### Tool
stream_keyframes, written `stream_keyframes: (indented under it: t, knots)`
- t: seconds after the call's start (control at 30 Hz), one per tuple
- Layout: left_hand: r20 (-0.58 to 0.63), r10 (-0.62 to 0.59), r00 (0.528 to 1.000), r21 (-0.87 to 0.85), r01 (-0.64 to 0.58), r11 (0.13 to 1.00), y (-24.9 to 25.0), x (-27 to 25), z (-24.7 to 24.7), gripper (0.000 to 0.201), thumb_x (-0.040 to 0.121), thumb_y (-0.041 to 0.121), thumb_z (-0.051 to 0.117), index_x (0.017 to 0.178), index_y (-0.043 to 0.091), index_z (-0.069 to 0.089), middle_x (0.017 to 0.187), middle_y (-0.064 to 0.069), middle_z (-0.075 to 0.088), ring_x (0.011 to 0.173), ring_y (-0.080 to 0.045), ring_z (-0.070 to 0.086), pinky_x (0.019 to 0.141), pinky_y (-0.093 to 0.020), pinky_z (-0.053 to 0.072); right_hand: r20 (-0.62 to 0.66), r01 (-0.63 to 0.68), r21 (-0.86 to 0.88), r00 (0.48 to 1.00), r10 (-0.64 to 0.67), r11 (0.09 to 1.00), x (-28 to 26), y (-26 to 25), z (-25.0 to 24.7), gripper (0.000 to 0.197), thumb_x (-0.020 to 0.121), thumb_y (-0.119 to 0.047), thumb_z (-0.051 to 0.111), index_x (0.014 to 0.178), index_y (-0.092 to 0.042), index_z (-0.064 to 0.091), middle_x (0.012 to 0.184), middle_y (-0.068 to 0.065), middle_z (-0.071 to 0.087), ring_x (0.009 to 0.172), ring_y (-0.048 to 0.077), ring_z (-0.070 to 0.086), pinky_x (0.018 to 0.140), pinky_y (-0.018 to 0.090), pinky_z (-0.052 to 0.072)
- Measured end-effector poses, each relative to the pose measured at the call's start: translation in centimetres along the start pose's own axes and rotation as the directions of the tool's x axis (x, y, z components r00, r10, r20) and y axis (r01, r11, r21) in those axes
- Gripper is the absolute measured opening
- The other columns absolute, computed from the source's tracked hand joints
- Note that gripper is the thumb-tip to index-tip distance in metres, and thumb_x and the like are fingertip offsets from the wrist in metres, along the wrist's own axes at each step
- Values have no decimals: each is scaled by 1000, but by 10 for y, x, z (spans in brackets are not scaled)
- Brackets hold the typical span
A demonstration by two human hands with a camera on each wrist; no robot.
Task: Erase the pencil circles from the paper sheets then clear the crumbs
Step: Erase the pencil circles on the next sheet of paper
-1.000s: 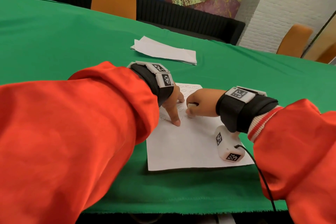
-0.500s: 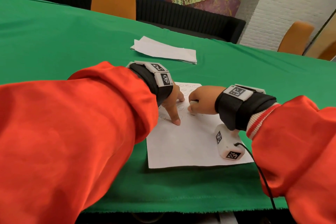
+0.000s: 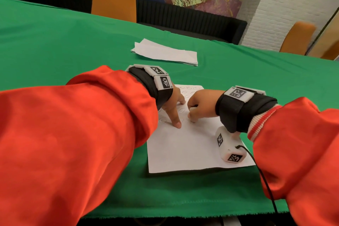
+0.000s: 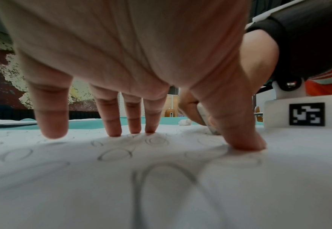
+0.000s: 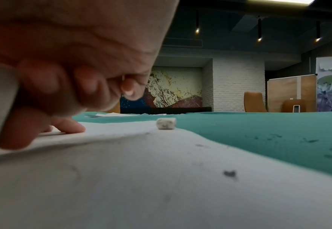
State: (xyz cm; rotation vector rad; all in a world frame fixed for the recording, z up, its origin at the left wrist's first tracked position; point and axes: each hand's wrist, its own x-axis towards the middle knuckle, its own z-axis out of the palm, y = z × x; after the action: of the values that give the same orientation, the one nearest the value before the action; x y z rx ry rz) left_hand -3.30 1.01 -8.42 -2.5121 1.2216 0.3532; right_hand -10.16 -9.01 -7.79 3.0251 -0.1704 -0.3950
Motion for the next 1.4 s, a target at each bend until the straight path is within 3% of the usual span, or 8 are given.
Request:
stream_keyframes:
  t: [0.13, 0.6, 0.83, 1.0, 1.1, 1.2, 1.3, 1.4]
  knots:
    - [5, -4, 1000, -13, 4, 1000, -1, 0, 0, 91, 78, 62, 62, 151, 24, 20, 150, -4, 32, 134, -25, 35, 103, -33, 32, -42, -61, -81, 997, 57, 995, 1, 1, -1, 26, 81, -26, 56, 58, -17, 46, 60, -4, 45, 54, 12, 40, 50, 21, 30]
    - [5, -6, 1000, -16, 6, 1000, -1, 2, -1, 91, 79, 61, 62, 151, 24, 20, 151, -3, 29, 136, -25, 33, 104, -31, 31, 9, -74, -26, 997, 74, 997, 1, 0, 1, 28, 81, -26, 57, 57, -17, 47, 59, -4, 45, 55, 12, 40, 50, 21, 30]
    - [20, 1, 1000, -11, -1, 1000, -2, 1, -1, 91, 78, 61, 62, 151, 24, 20, 151, -5, 29, 136, -26, 33, 106, -34, 31, -22, -140, -125, 990, 138, 982, 0, -1, -2, 27, 85, -27, 53, 62, -17, 45, 62, -3, 43, 54, 13, 38, 50, 20, 30]
    - [22, 18, 1000, -58, -16, 998, -4, -6, -1, 90, 80, 59, 63, 151, 25, 19, 153, -2, 24, 138, -23, 29, 107, -33, 27, -30, -132, -132, 991, 129, 982, -4, -1, -4, 22, 87, -31, 50, 71, -16, 50, 65, -3, 43, 72, 21, 47, 51, 19, 29]
    - [23, 48, 999, -83, -46, 995, -10, -14, 1, 89, 80, 56, 65, 150, 27, 19, 156, 2, 17, 142, -19, 21, 111, -34, 21, -80, -98, -112, 993, 89, 989, -8, 3, -10, 27, 89, -33, 48, 67, -19, 46, 65, -5, 43, 73, 20, 46, 50, 21, 29]
    - [-29, 51, 998, -98, -54, 994, -18, -25, 2, 89, 80, 57, 65, 150, 30, 19, 157, 7, 9, 143, -14, 15, 113, -32, 17, -126, -69, -12, 990, 67, 998, -12, 9, -21, 26, 91, -36, 48, 72, -20, 54, 69, -4, 51, 72, 19, 50, 54, 22, 33]
    - [-11, 11, 1000, -88, -12, 996, -26, -31, 7, 89, 80, 60, 61, 151, 27, 18, 157, 6, 12, 143, -16, 18, 114, -32, 17, -112, -59, 225, 990, 86, 972, -13, 19, -25, 25, 94, -32, 46, 76, -20, 59, 79, -1, 59, 72, 16, 51, 63, 25, 39]
    - [51, -49, 998, -12, 49, 999, -30, -34, 13, 89, 82, 65, 54, 151, 19, 20, 156, 0, 17, 141, -20, 24, 114, -35, 22, -88, -50, 588, 988, 125, 807, -15, 29, -24, 28, 99, -25, 41, 77, -15, 54, 74, 0, 53, 67, 15, 47, 61, 24, 41]
